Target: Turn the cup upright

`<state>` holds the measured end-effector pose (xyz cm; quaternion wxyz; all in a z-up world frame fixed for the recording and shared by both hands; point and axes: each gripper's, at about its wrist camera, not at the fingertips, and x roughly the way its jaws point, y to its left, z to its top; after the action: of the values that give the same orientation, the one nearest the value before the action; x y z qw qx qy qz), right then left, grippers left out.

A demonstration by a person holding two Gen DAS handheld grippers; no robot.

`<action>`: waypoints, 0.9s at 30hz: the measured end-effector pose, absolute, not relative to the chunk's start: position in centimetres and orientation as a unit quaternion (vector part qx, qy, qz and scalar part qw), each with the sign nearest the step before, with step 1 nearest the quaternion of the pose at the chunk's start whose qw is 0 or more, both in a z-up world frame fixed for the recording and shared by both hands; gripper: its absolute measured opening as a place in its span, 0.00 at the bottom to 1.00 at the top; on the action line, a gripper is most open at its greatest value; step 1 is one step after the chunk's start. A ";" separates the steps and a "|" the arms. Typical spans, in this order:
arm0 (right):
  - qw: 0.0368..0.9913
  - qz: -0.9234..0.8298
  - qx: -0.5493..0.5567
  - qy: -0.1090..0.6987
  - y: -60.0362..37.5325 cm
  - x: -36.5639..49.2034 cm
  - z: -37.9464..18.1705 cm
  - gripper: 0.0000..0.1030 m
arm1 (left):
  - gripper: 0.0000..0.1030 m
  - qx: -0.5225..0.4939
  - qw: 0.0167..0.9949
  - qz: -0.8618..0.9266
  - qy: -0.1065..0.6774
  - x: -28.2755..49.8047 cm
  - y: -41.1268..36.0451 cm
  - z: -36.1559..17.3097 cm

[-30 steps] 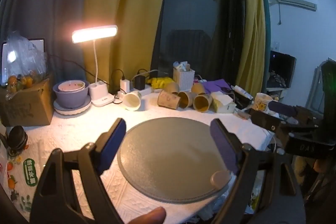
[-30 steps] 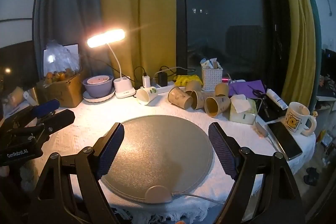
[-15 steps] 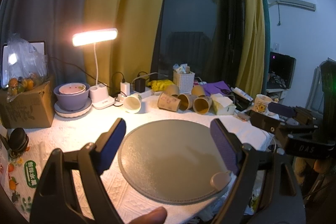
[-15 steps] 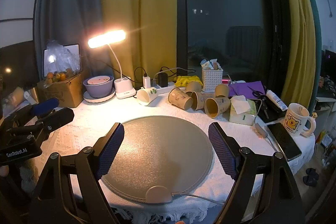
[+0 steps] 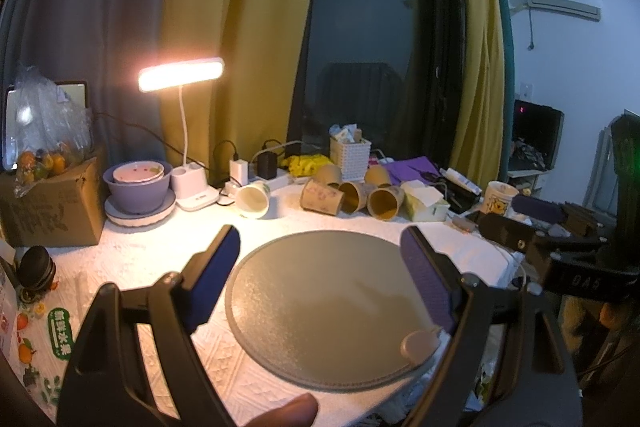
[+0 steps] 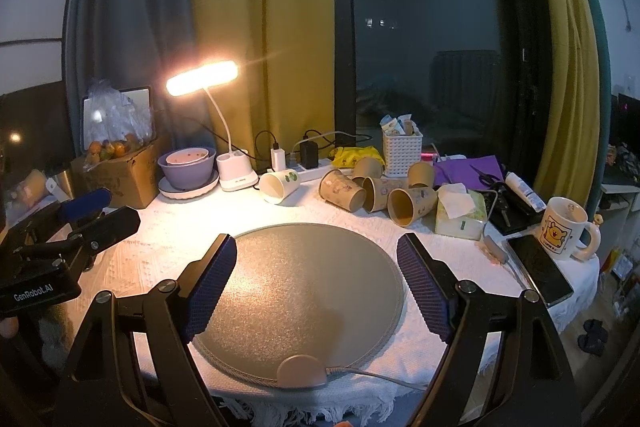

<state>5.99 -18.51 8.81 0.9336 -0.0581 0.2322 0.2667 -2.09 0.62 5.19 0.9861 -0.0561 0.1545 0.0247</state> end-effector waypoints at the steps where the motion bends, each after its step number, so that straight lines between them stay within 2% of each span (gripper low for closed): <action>1: 0.934 0.266 -0.058 0.232 -18.5 6.0 8.8 0.82 | 0.81 -0.056 0.986 0.025 0.154 -2.1 0.6 5.2; 27: 0.934 0.265 -0.057 0.233 -18.4 5.9 8.8 0.82 | 0.81 -0.053 0.987 0.024 0.152 -2.1 0.4 5.3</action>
<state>5.93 -18.43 8.80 0.9339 -0.0569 0.2331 0.2652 -2.08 0.42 5.29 0.9867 -0.0535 0.1517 0.0239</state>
